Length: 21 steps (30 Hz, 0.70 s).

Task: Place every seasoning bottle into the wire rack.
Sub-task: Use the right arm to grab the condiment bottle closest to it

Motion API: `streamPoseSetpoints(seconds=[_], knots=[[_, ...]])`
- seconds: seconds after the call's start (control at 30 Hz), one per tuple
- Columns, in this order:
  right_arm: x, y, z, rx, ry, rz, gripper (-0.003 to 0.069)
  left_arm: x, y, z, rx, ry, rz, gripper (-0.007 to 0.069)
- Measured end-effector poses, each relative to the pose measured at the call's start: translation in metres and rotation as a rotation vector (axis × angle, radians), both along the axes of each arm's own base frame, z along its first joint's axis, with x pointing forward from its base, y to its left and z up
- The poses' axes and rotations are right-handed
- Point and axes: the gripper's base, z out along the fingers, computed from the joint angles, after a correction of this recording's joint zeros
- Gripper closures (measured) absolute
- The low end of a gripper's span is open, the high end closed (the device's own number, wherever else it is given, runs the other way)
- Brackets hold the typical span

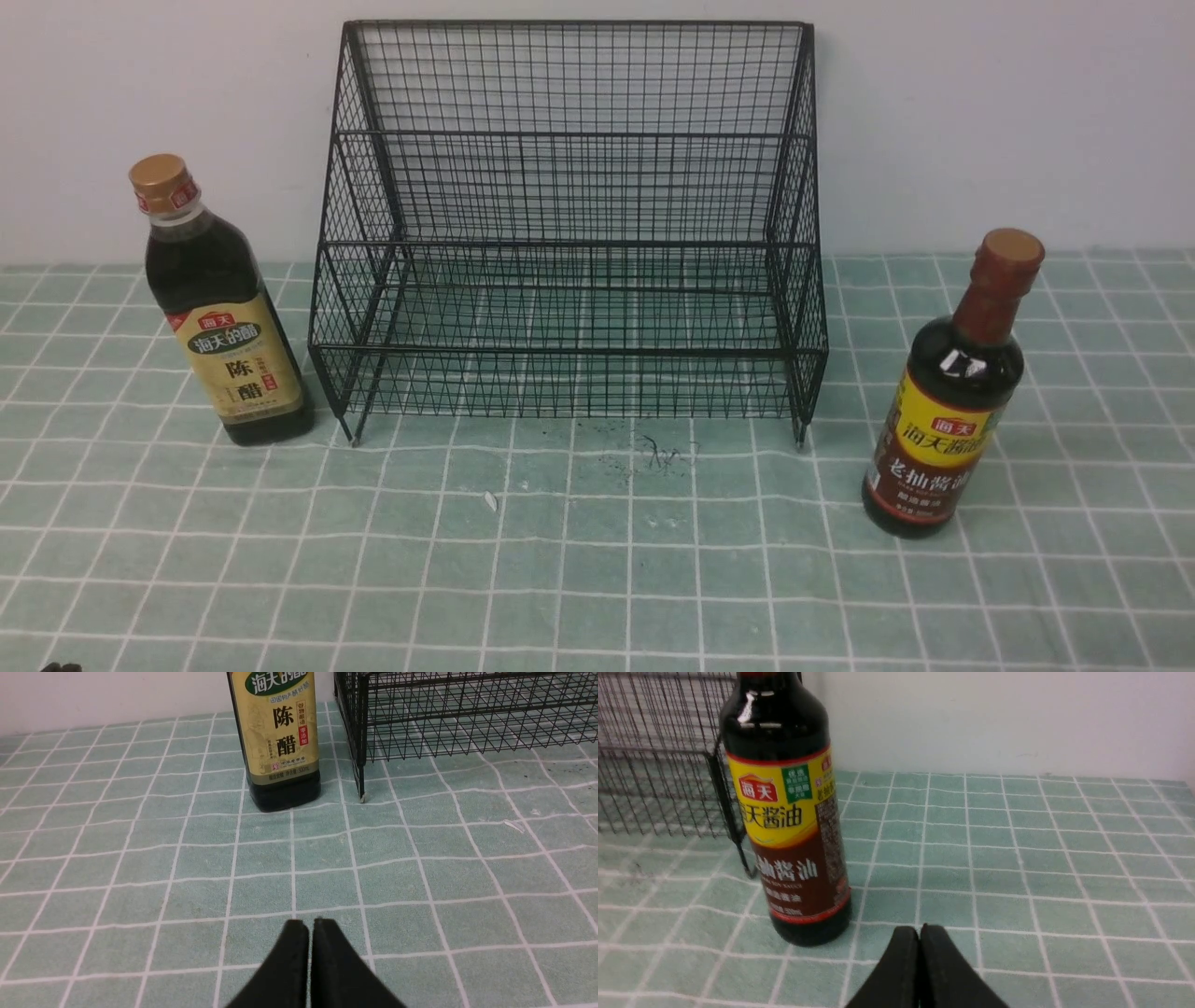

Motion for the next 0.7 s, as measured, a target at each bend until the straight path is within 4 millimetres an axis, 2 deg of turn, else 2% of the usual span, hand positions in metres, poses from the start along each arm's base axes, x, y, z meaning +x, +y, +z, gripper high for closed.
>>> streamPoseSetpoints(seconds=[0.03,0.07,0.17,0.2,0.27,0.37,0.7], knots=[[0.0,0.001,0.002,0.12,-0.021,-0.006,0.0673,0.0,0.0,0.0,0.0,0.0,0.0,0.0631],[0.0,0.001,0.003,0.139,-0.025,-0.008,0.0673,0.0,0.0,0.0,0.0,0.0,0.0,0.0631],[0.001,0.0,0.013,0.502,-0.124,-0.051,0.0673,0.0,0.0,0.0,0.0,0.0,0.0,0.0631],[0.001,-0.001,0.014,0.52,-0.133,-0.056,0.0673,0.0,0.0,0.0,0.0,0.0,0.0,0.0631],[0.001,-0.004,0.019,0.721,-0.176,-0.085,0.0673,0.0,0.0,0.0,0.0,0.0,0.0,0.0631],[0.001,-0.007,0.021,0.77,-0.21,-0.11,0.0673,0.0,0.0,0.0,0.0,0.0,0.0,0.0631],[0.0,-0.015,0.028,0.662,-0.304,-0.181,0.0673,0.0,0.0,0.0,0.0,0.0,0.0,0.0631]])
